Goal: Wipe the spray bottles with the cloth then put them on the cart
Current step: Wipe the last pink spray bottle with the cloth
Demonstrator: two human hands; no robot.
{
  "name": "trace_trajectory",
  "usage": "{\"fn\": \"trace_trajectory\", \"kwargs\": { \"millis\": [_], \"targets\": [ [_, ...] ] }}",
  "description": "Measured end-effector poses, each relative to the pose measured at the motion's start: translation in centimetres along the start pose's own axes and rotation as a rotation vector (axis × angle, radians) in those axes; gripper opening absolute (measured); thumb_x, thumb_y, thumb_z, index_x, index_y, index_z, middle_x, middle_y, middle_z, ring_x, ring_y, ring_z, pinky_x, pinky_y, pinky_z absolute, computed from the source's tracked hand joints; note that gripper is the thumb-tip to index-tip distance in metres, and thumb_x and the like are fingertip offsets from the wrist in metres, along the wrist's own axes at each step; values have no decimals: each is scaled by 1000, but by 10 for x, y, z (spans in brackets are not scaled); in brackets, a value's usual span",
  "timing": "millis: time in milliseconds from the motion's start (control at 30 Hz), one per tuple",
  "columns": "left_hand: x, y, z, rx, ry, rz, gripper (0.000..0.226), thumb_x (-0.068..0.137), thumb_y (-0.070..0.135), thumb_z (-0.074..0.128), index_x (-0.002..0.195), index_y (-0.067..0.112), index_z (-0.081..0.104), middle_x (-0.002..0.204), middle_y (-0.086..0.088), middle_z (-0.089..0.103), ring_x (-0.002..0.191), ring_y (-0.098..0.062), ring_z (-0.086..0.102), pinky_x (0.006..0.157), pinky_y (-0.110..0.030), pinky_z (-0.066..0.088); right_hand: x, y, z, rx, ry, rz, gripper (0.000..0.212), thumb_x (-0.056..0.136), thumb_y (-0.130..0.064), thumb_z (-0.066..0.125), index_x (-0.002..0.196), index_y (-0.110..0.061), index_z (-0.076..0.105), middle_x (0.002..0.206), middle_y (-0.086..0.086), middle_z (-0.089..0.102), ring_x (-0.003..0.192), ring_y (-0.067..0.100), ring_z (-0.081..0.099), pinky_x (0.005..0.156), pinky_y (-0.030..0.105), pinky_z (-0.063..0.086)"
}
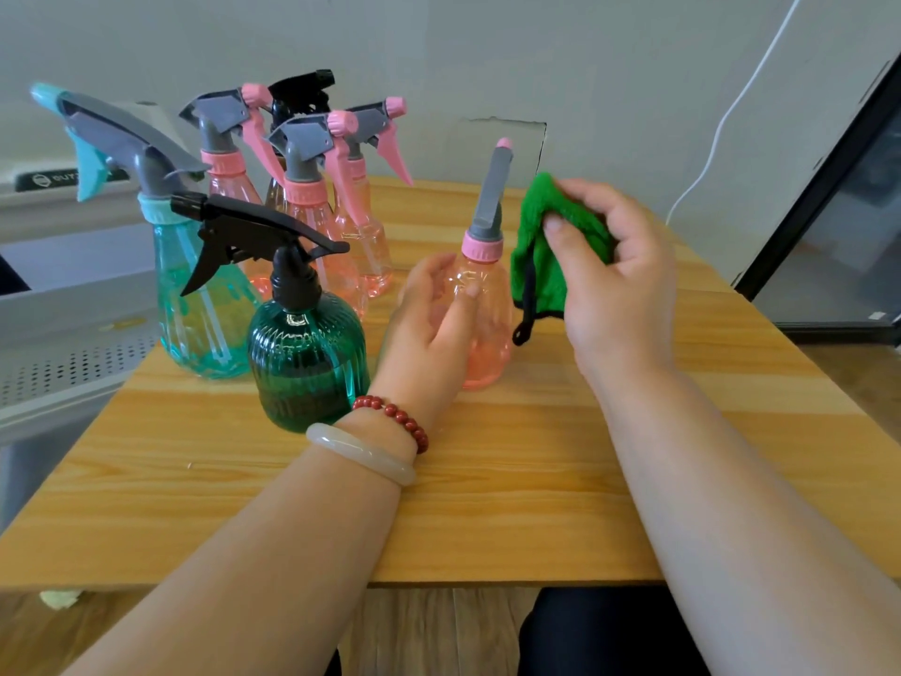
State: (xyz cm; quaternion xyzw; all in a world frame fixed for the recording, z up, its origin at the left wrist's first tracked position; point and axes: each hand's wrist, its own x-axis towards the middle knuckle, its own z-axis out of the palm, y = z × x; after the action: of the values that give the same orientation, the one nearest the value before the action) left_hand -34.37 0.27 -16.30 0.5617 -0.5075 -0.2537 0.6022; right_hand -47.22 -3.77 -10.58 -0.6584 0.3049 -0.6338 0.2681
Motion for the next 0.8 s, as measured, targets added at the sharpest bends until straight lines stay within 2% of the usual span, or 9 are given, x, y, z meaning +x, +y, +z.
{"fn": "trace_trajectory", "kwargs": {
  "millis": [67,167,333,467,500,567,667,733,800],
  "targets": [
    [1,0,1,22,-12,-2,37,103,33,46,140,29,45,142,8,44,103,25,43,81,7,35,12,-6,5,9,31,-58,28,90,-9,62,101,-34,64,102,-20,67,103,-2,63,89,20,49],
    [1,0,1,15,-42,-11,36,104,33,45,139,33,44,141,11,43,107,22,42,81,9,31,22,-2,17,-86,-10,-140,26,88,-8,62,106,-26,68,109,-7,67,109,8,62,97,25,48],
    [3,-3,-3,-27,-57,25,37,105,33,42,142,32,41,144,9,44,123,9,47,107,-16,38,0,17,25,-121,-85,-35,15,88,-11,64,100,-14,73,97,-7,69,96,6,64,83,14,45],
    [3,-2,-2,-15,-67,17,33,105,33,42,138,38,39,141,13,43,125,7,44,107,-17,36,-6,23,10,-212,-121,-33,15,87,-8,66,98,-14,74,93,-12,66,90,0,61,80,13,45],
    [3,-2,-1,-9,-69,15,33,105,33,41,138,39,39,142,13,42,119,14,45,104,-12,38,-5,22,6,-224,-138,-9,16,87,-8,66,98,-16,74,93,-13,67,91,1,62,80,14,46],
    [2,-2,0,6,-83,13,35,105,33,41,140,37,38,143,13,39,103,30,41,85,5,34,0,16,2,-215,-108,30,21,88,-9,64,99,-24,74,95,-15,70,93,1,64,81,16,48],
    [0,0,4,-6,-110,9,29,105,29,41,132,40,35,138,15,36,92,40,35,75,10,30,13,4,6,-114,36,39,25,91,-12,61,105,-30,71,102,-15,71,100,1,65,90,24,52],
    [1,-1,3,-2,-97,17,29,105,30,41,132,39,36,138,16,36,102,36,37,84,7,30,15,3,16,-82,26,25,28,90,-10,60,110,-25,72,104,-15,71,103,0,64,93,27,51],
    [4,-4,1,-20,-58,32,35,105,34,40,140,35,37,142,15,38,122,17,41,102,-7,31,4,10,25,-114,-48,16,26,89,-8,60,109,-18,74,98,-20,67,97,-9,61,89,15,46]
  ]
}}
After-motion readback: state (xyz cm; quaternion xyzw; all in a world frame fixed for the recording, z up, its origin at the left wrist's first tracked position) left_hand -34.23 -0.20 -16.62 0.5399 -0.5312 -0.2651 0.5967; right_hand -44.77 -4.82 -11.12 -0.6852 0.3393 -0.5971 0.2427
